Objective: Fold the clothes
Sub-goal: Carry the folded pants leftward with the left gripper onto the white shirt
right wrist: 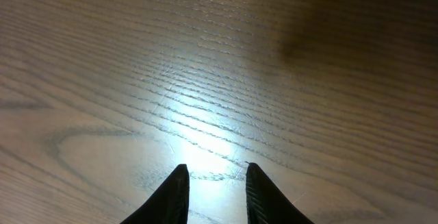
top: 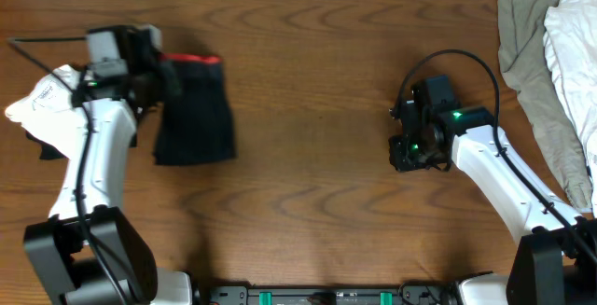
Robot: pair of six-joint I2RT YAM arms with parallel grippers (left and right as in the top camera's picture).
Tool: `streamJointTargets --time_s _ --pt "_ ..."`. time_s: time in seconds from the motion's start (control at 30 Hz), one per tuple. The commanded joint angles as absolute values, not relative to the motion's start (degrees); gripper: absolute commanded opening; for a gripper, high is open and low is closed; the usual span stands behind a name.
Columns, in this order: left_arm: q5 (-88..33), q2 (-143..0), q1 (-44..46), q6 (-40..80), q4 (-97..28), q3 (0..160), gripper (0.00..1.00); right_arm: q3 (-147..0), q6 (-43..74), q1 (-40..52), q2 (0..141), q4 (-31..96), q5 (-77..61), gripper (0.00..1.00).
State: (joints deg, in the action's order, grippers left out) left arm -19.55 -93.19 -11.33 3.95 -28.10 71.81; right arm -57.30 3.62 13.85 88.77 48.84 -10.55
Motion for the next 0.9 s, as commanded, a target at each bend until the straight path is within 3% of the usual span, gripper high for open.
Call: streamJointTargets --time_s 0.0,0.3,0.87 --pt "-16.16 -91.39 -14.44 1.69 -28.01 76.31 0.06 -57.19 3.36 14.28 89.08 49.08 -10.98 0.26" --pt "-10.37 -91.39 -21.28 2.28 -26.59 81.25 0.06 -57.19 3.38 14.33 89.08 49.19 -10.98 0.26" --pt "-10.22 -94.3 -33.56 3.7 -21.58 81.23 0.06 -57.19 4.23 14.33 89.08 50.22 -10.98 0.27"
